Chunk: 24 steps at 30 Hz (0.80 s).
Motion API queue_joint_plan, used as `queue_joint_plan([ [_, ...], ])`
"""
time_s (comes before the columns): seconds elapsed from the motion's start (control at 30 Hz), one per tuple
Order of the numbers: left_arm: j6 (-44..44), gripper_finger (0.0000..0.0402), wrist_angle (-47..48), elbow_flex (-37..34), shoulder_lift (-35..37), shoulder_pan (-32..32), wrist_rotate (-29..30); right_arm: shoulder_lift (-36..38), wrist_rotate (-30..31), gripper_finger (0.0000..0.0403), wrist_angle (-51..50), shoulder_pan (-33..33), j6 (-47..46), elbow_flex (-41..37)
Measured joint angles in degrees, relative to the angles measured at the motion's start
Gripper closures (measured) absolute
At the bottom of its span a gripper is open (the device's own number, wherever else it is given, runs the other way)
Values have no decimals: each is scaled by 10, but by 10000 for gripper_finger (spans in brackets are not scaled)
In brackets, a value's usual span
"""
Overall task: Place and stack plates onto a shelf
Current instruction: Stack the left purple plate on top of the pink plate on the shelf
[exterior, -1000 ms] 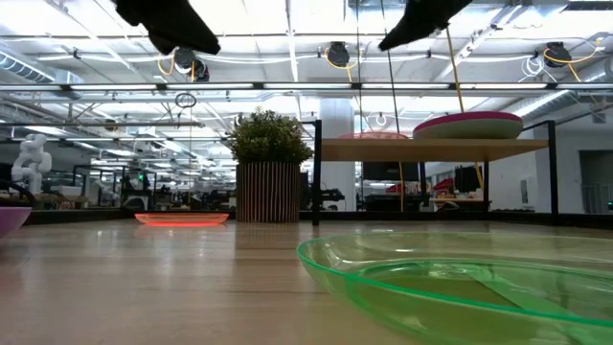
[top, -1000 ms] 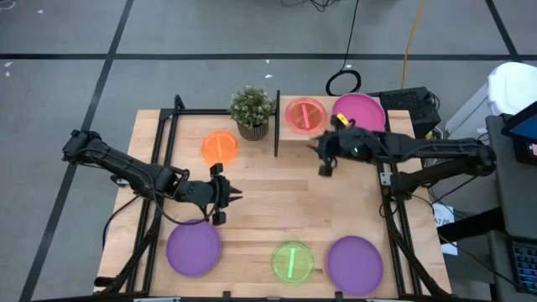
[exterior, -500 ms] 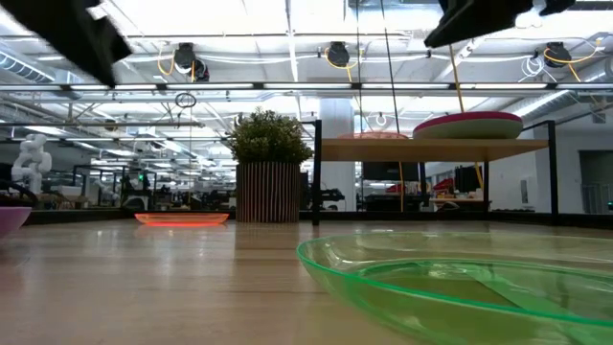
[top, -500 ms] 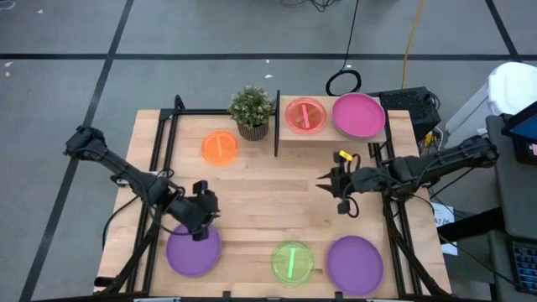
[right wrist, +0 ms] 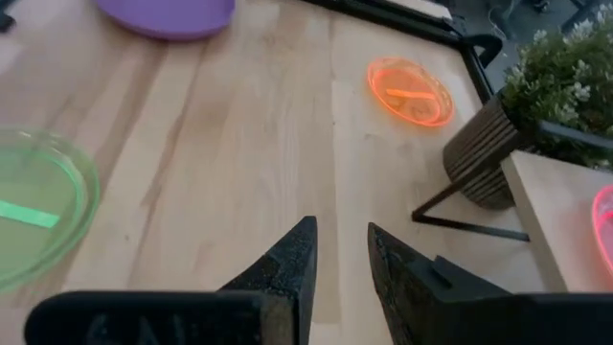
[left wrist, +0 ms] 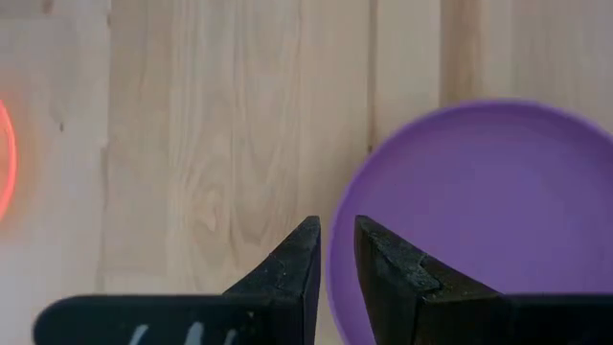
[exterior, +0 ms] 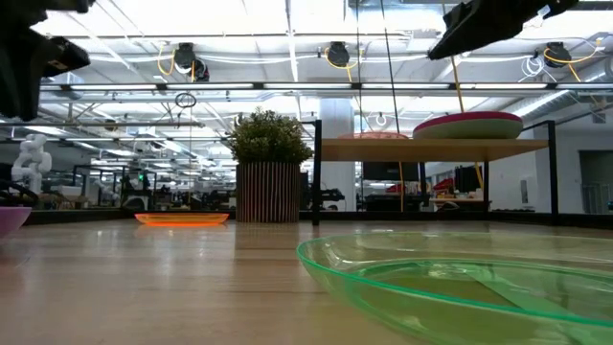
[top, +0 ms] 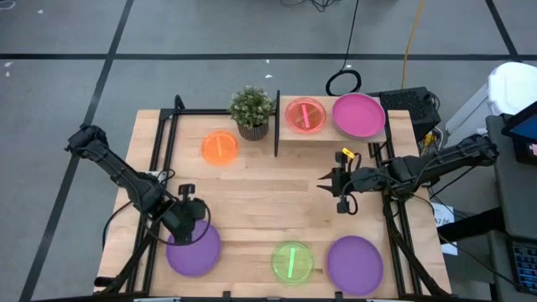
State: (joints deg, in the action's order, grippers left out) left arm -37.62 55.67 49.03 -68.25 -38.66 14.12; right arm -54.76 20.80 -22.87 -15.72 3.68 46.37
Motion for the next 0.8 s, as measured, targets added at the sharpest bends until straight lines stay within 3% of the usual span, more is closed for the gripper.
queue_joint_plan([
  [0.3, -105, 327, 0, -86, 0, 3, -17, -7, 0, 321, 21, -30, -16, 0],
  [0.57, -188, 325, -112, -141, 0, -1, -67, -7, 1, 321, 26, -46, -34, -11],
  [0.8, -210, 267, -130, -171, 0, -5, -68, -7, 1, 321, 49, -47, -35, -22],
])
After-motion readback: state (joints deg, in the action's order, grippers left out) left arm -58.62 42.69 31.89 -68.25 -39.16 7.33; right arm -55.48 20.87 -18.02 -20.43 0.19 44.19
